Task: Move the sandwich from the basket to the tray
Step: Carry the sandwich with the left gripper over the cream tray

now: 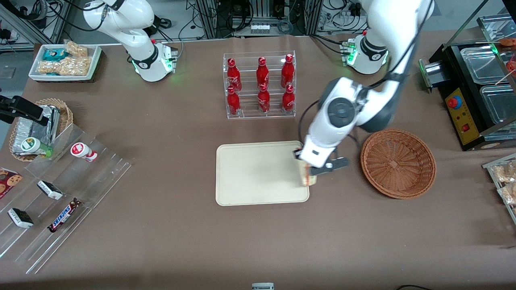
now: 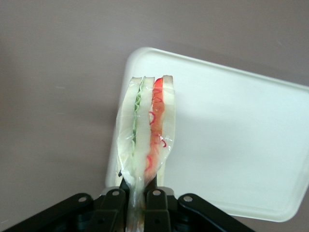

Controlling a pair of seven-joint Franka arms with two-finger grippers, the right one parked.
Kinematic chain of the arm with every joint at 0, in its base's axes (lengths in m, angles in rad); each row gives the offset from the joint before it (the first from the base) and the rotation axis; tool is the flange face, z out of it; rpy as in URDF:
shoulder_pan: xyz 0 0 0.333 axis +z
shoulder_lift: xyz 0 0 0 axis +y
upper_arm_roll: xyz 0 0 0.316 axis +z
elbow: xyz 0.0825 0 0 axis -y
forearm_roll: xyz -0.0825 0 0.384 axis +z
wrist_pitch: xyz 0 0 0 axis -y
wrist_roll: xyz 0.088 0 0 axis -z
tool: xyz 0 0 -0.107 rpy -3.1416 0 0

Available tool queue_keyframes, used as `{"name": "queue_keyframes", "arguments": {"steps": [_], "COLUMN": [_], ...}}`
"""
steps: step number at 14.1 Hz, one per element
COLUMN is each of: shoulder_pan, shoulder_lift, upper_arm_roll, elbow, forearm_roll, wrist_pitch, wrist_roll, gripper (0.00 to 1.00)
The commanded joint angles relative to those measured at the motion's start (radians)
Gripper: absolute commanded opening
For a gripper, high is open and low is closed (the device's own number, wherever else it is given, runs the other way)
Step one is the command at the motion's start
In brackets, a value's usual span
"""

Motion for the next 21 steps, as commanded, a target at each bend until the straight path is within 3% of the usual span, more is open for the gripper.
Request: {"name": "queue_keyframes", "arguments": {"steps": [1, 4, 11, 12, 13, 14, 21], "shoulder_pan": [-0.081, -0.150, -0.179, -0.179, -0.178, -0.179, -0.167], "shoulder_lift": [0.165, 0.248, 0.284, 0.282, 0.279, 0.270, 0.046], "upper_arm_roll": [0.017, 0.020, 0.018, 0.018, 0.018, 0.020, 0.026], "elbow": [0.182, 0.259, 0.246, 0.235, 0.238, 0.238, 0.255], "forearm_roll": [-0.009, -0.002, 0.043, 0.040, 0.029, 0.031, 0.017], "wrist_pitch": [0.006, 0.048, 0.129, 0.132, 0.131, 0.123, -0.088], "wrist_roll": [-0.026, -0.038, -0.024, -0.036, -0.046, -0.072, -0.127], "gripper": [0.06, 0.06, 0.08, 0.17, 0.48, 0.99, 1.00]}}
